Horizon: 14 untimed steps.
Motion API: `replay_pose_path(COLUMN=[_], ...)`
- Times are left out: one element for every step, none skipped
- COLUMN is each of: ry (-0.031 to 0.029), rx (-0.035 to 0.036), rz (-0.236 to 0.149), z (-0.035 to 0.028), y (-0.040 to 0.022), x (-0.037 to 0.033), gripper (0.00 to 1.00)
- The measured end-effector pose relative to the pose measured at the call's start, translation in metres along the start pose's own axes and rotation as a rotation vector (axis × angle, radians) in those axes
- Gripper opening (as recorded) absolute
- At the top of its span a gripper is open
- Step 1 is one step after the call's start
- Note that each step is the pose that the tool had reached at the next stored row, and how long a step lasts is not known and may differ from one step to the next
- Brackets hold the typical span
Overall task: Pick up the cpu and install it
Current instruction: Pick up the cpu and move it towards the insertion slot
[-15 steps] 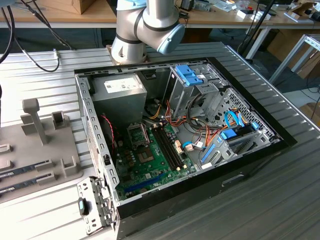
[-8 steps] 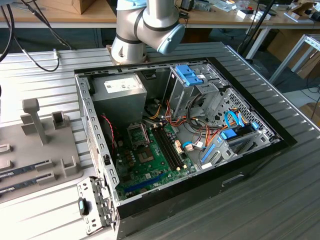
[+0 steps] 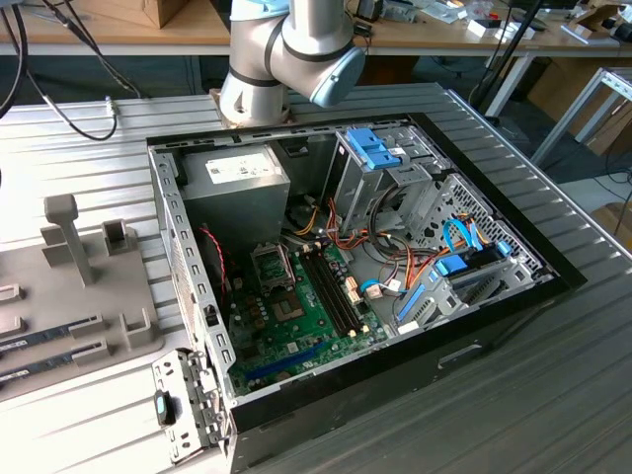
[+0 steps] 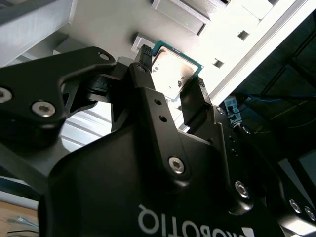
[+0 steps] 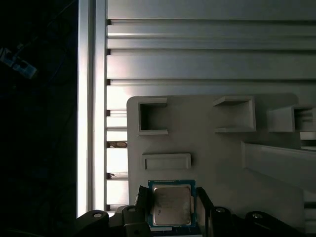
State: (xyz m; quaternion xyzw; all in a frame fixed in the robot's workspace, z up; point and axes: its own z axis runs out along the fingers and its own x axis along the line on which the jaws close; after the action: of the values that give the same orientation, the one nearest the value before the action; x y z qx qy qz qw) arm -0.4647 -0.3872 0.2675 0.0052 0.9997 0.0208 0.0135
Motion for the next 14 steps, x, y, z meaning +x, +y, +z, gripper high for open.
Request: replay_pose_path(ry=[0.0,0.0,-0.0001,0.0,0.0,0.0,0.0,0.0,0.0,0.0,0.0,0.0,0.0,0.0], rx=[0.0,0.0,0.0,0.0,0.0,0.0,0.0,0.0,0.0,-0.0001,0.0,0.0,-0.0001,0.0], rz=[0.0,0.0,0.0,0.0,0.0,0.0,0.0,0.0,0.0,0.0,0.0,0.0,0.0,0.0], z=[-0.0005,-0.0007,-0.0009,-0.0013,-0.0017,-0.002,-0.0024,-0.0026,-0.0029,-0.0032,-0.0035,-0.0037,-0.0039,-0.0041], y=[0.0,0.0,0.0001,0.0001,0.0001,0.0001,0.0001,0.0001,0.0001,0.0001,0.0002,0.0002,0.0002,0.0002], x=[0.0,0.0,0.0,0.0,-0.0001,-0.0001,-0.0001,-0.0001,-0.0001,-0.0001,-0.0001,-0.0001,-0.0001,-0.0001], gripper=[0.47,0.47,0.47,0.47,0.47,0.47,0.47,0.47,0.47,0.47,0.47,0.47,0.47,0.47])
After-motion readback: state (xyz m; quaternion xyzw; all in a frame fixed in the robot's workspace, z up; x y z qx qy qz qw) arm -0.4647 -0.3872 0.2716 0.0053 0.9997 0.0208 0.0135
